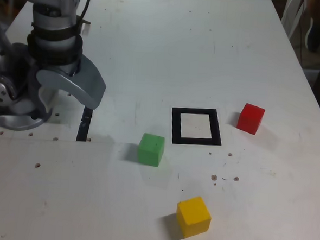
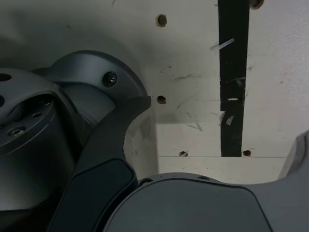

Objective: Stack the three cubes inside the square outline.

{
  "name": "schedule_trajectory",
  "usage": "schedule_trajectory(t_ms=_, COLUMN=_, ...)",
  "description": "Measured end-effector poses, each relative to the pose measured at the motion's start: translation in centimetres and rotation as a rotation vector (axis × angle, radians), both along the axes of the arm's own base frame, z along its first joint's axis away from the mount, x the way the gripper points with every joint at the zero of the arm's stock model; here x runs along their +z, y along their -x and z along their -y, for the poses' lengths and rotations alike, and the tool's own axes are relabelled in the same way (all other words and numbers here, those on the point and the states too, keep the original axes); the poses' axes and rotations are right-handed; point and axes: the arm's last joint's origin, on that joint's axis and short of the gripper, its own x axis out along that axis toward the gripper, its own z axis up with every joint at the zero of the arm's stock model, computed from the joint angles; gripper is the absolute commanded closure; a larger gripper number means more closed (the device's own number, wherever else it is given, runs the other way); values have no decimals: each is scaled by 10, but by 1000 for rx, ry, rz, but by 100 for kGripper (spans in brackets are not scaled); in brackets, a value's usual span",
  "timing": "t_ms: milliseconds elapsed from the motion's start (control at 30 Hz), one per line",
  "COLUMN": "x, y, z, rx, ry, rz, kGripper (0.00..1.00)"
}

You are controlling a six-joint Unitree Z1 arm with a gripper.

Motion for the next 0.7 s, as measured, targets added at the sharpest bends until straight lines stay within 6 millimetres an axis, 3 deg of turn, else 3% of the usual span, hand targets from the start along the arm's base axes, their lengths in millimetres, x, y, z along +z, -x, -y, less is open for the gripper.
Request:
schedule_trajectory(t_ms=500, x=3, y=-2, z=0, rx=-14, ry=-8, rz=8, kGripper=1)
schedule_trajectory(t_ms=700, x=32, y=-20, z=0, rx=-45, ry=-46, rz=50, kGripper=1)
